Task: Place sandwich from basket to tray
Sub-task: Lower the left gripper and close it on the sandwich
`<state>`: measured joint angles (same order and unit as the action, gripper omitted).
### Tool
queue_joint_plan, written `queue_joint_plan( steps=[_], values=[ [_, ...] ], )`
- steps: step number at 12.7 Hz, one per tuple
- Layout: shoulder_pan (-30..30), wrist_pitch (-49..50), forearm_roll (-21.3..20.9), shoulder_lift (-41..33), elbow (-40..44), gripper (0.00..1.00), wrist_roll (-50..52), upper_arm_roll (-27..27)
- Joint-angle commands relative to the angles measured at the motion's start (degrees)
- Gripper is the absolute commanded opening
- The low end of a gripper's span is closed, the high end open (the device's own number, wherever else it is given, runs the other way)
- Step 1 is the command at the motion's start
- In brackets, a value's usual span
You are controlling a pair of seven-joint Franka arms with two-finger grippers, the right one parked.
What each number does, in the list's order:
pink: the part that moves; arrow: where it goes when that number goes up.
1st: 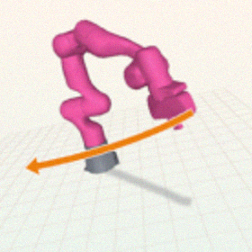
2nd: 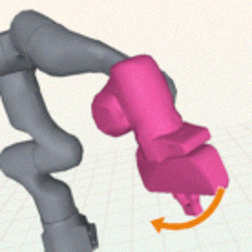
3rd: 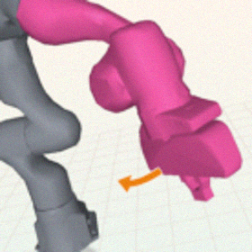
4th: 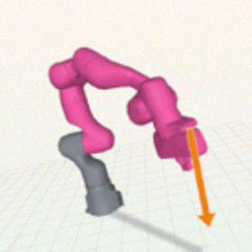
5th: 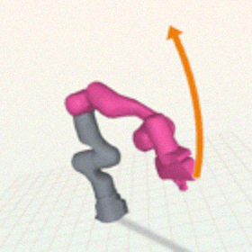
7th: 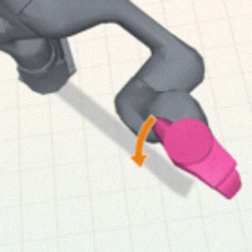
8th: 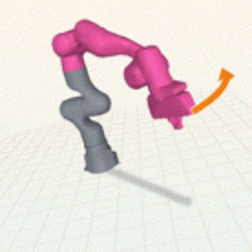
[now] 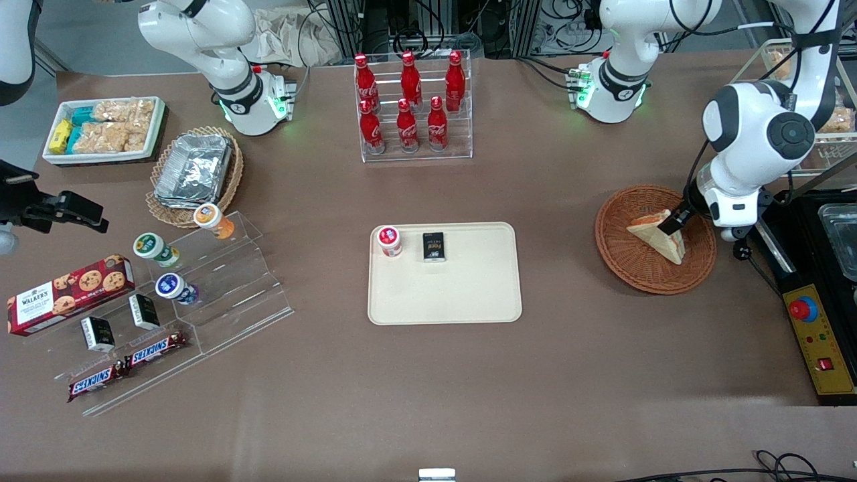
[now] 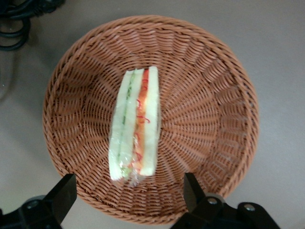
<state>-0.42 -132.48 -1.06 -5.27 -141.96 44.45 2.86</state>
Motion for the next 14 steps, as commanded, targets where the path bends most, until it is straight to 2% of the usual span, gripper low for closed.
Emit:
queue_joint_plan(
  steps=[1, 3, 10, 11, 12, 13, 14],
  values=[
    [-0.64, -3.82, -0.97, 1.48, -1.92, 1.0, 2.04, -0.14],
    [-0.55, -7.16, -1.05, 4.03, -2.09, 1.0, 5.29, -0.23],
    [-0.55, -17.09, -0.97, 10.53, -5.26, 1.0, 5.47, -0.23],
    [-0.55, -17.19, -0.88, 11.15, -5.0, 0.82, 5.65, -0.23],
    [-0.55, -17.11, -0.88, 10.81, -4.91, 0.21, 6.17, -0.23],
    [-0.55, -17.02, -0.88, 10.98, -4.82, 0.0, 6.44, -0.23],
    [-0.46, -16.93, -0.88, 10.98, -4.56, 0.0, 7.14, -0.31]
  ],
)
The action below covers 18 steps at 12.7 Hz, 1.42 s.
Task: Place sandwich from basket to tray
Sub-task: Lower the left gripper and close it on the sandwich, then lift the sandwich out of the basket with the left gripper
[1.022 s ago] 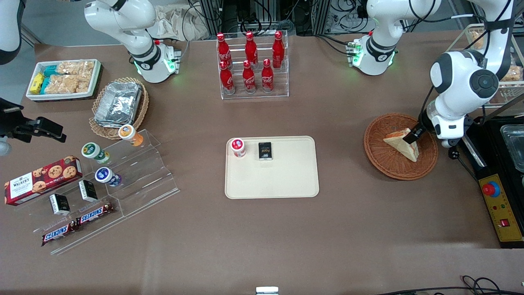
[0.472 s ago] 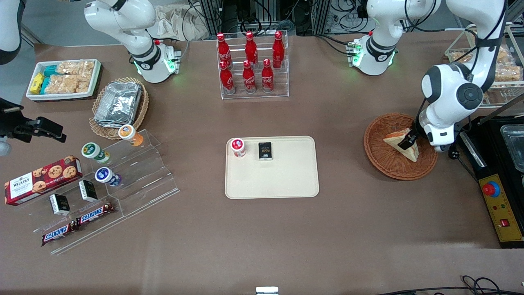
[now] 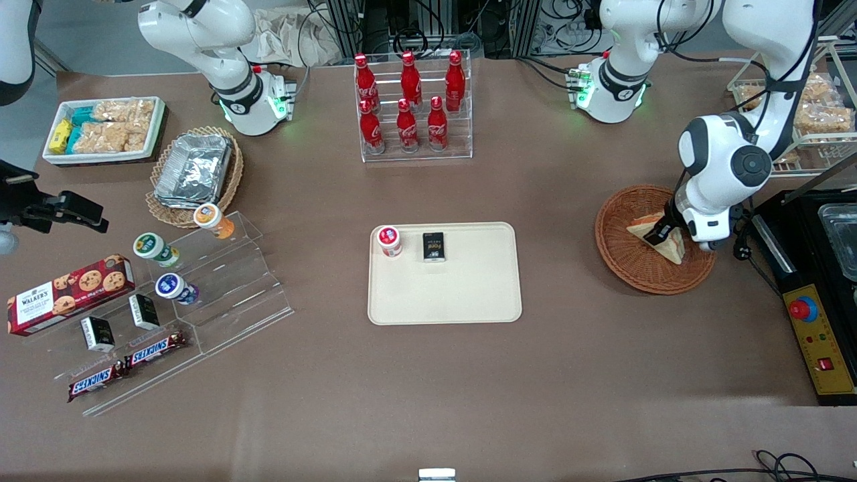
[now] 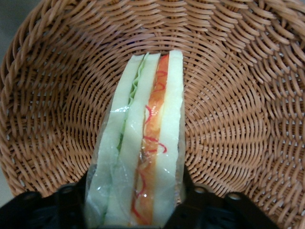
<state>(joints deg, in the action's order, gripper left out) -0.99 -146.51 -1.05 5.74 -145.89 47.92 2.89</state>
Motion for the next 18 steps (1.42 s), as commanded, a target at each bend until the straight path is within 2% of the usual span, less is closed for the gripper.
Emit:
queue_joint_plan(
  steps=[1, 4, 8, 11, 13, 15, 18],
  values=[
    [0.11, -2.82, -0.88, -0.46, -0.36, 0.0, 4.8, -0.34],
    [0.46, -0.72, -0.88, -1.78, 0.17, 0.0, 4.73, -0.42],
    [0.37, 13.15, -1.14, -6.61, 6.56, 0.0, -2.12, -0.34],
    [0.46, 30.34, -1.49, -7.06, 18.84, 0.0, -7.04, -0.6],
    [0.99, 40.47, -3.16, -6.54, 27.82, 0.0, -12.56, -1.56],
    [0.9, 46.73, -2.21, -6.45, 34.5, 0.0, -18.46, -4.11],
    [1.78, 51.31, -1.85, -5.22, 42.86, 0.0, -20.59, -9.37]
  ],
)
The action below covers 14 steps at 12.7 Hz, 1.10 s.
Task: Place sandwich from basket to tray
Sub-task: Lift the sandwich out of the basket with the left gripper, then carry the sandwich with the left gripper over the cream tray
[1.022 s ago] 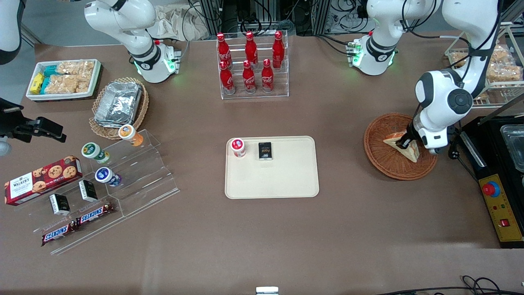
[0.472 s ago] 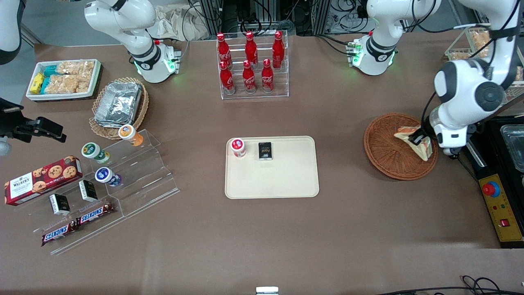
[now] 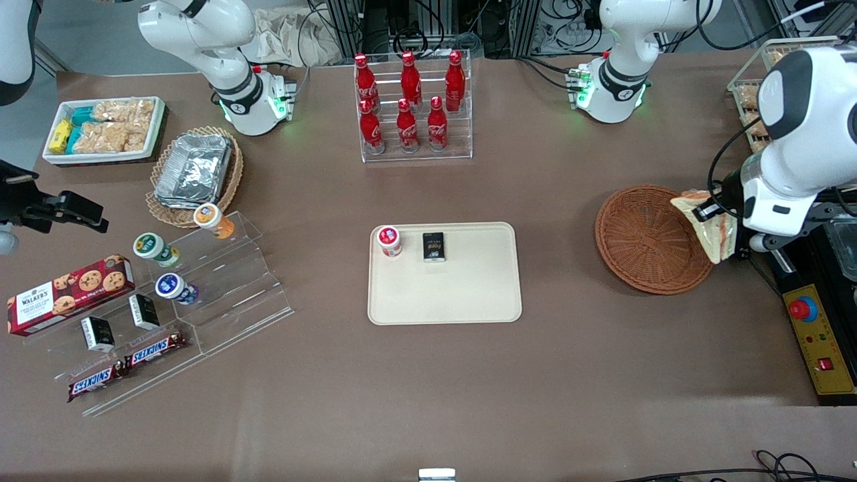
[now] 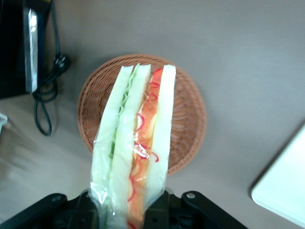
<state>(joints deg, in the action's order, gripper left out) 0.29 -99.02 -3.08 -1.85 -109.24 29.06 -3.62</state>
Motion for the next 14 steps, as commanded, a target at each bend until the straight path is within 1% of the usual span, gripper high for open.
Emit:
queue_joint_plan(
  steps=[1, 2, 4, 6, 8, 9, 12, 14],
  values=[
    [0.51, 5.84, 1.22, 3.42, 9.36, 0.0, -1.81, -6.11],
    [0.51, 6.38, 1.23, 4.39, 11.39, 0.0, -1.73, -8.58],
    [0.51, 6.38, 1.32, 5.54, 12.29, 0.0, -1.46, -13.58],
    [0.51, 5.51, 1.32, 8.34, 13.25, 0.0, -1.46, -17.72],
    [0.59, 2.62, 1.32, 12.29, 14.05, 0.0, -0.85, -21.5],
    [0.68, -0.09, 1.24, 14.05, 13.7, 0.0, -0.41, -22.74],
    [5.85, -8.44, -0.25, 20.72, 13.44, 0.0, 6.51, -22.93],
    [7.53, -12.5, -3.76, 25.03, 13.35, 0.0, 9.86, -23.01]
  ],
)
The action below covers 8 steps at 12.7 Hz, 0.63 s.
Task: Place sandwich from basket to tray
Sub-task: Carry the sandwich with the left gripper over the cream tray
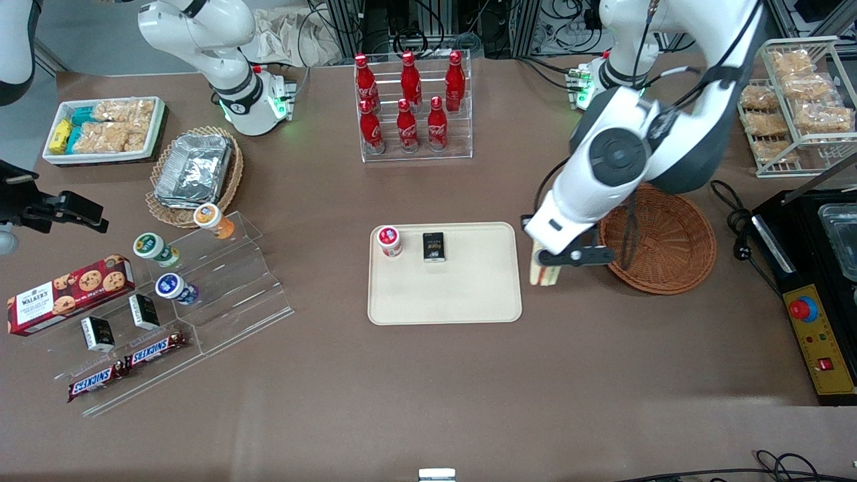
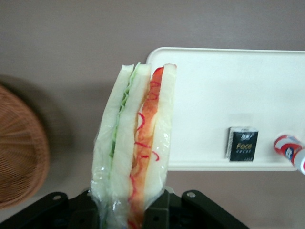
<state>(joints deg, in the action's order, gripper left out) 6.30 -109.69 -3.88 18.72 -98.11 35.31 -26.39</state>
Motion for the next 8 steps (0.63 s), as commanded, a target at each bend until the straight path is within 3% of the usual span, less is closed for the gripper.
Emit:
queue_joint_plan(
  steps=[1, 6, 8],
  values=[
    [2.74, -4.02, -4.72, 6.65, 2.05, 0.0, 4.49, -0.24],
    [6.09, -12.3, -13.95, 16.24, 2.05, 0.0, 13.82, 0.02],
    [6.09, -14.4, -14.67, 18.01, 1.52, 0.0, 13.82, 0.02]
  ],
)
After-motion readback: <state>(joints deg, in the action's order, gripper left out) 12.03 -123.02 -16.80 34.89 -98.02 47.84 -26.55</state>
